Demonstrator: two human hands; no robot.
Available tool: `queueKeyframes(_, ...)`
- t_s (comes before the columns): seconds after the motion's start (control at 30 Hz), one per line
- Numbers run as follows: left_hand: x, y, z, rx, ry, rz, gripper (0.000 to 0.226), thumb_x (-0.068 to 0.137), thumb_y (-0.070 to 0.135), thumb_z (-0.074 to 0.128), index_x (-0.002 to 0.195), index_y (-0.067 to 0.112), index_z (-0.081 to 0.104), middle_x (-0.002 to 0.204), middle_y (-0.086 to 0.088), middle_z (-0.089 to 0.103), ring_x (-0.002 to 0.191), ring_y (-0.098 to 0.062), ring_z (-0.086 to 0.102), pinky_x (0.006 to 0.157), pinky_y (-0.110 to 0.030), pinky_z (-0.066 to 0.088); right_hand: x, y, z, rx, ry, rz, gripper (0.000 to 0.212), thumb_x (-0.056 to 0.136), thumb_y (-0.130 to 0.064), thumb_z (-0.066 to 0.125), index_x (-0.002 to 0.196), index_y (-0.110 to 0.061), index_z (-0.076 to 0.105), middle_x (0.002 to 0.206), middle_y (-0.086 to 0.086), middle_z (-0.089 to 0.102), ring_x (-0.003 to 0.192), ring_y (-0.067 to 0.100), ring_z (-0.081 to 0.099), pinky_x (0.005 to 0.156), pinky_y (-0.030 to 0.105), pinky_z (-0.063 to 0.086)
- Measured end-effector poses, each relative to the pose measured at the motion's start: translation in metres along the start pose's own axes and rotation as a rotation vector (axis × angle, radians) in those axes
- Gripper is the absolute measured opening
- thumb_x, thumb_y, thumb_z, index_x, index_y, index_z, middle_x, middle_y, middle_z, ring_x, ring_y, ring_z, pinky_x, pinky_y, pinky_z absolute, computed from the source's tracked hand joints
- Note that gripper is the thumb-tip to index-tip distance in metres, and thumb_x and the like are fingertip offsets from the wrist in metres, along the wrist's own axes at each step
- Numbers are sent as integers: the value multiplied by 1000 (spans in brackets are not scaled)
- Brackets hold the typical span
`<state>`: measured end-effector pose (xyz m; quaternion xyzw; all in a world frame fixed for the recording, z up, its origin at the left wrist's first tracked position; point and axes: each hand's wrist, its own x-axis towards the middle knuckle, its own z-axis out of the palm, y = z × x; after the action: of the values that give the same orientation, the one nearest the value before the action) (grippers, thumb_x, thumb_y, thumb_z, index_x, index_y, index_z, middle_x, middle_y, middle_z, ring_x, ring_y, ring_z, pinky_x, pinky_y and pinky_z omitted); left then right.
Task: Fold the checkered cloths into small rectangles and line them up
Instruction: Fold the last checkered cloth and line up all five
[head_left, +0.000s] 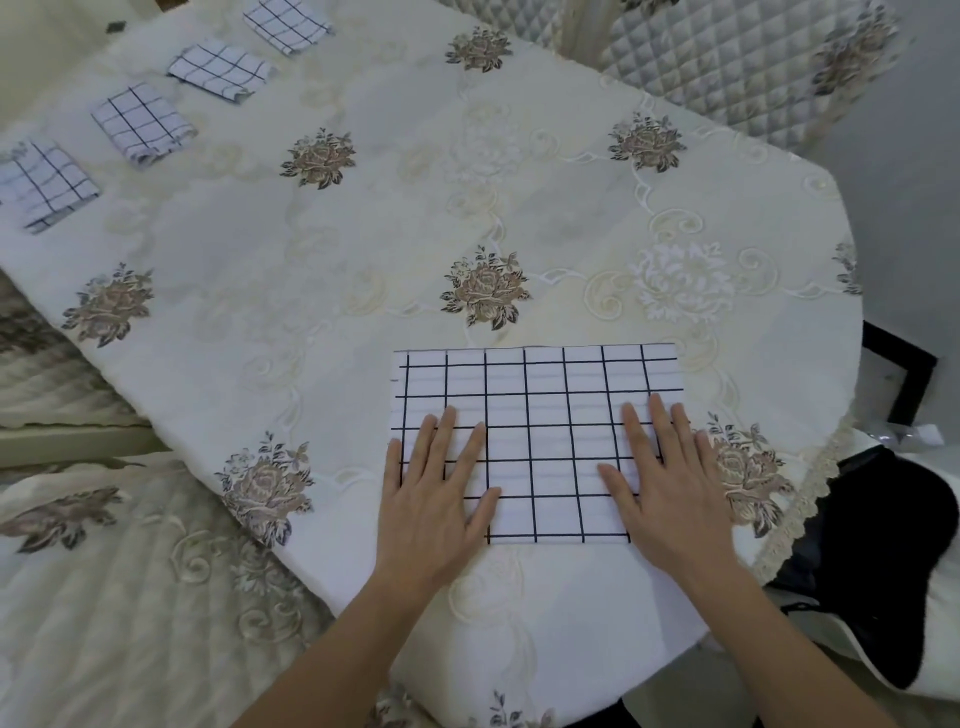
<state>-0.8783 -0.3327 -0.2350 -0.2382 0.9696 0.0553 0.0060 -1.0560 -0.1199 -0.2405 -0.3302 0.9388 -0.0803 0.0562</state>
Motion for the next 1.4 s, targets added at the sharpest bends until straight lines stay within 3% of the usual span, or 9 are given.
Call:
queueKeyframes(0.17,2,-5,-1,-7,-4,-20,68,98,62,30,158,34,15,167,1,4,154,-20,3,123,-51,13,4,-3,0,-34,10,-2,71,98,-67,16,159,-30,14,168,1,9,155,24,5,122,54,13)
queueKeyframes(0.53,9,-13,-3,18,-9,-76,64,98,64,25,157,40,14,167,4,4,154,-17,5,122,-50,11,11,-10,-1,-154,87,-19,66,96,-66,34,154,-34,33,163,1,28,150,32,23,113,63,22)
queueKeyframes(0.87,11,-18,0,3,-5,-77,68,98,65,22,158,38,4,167,4,-4,154,-17,-4,124,-49,8,11,-15,2,-54,126,-98,69,98,-63,29,156,-26,29,165,6,21,153,29,14,123,52,12)
queueKeyframes(1.3,21,-23,-4,34,11,-99,71,95,63,29,158,33,15,167,-1,5,154,-22,5,122,-55,9,8,-35,4,-88,9,-86,75,96,-71,14,159,-31,14,168,2,8,155,27,2,123,55,11)
queueKeyframes(1.4,21,4,-3,-13,12,23,71,98,57,33,159,26,13,168,-3,2,154,-21,1,122,-56,11,6,-35,3,-109,4,-77,75,96,-71,15,159,-31,12,168,2,5,155,27,1,123,55,12)
